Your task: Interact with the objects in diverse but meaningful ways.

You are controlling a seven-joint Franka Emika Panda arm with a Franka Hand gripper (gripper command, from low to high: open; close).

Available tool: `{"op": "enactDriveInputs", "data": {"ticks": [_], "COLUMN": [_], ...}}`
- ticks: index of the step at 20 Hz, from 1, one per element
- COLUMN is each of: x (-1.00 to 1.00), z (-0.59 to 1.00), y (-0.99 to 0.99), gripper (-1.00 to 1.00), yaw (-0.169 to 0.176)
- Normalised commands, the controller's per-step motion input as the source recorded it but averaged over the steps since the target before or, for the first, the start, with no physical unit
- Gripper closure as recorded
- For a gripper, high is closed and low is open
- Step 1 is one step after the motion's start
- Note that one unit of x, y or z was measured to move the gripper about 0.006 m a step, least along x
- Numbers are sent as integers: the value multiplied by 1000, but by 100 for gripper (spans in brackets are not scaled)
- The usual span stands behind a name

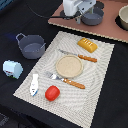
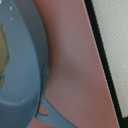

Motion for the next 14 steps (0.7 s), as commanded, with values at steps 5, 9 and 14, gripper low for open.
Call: {"op": "enactDriveInputs", "data": {"ticks": [5,9,14], "x": [150,45,65], "z": [0,-19,-30], "y": [342,253,281], "gripper": [-100,-100,-100], "yaw": [29,14,13]}}
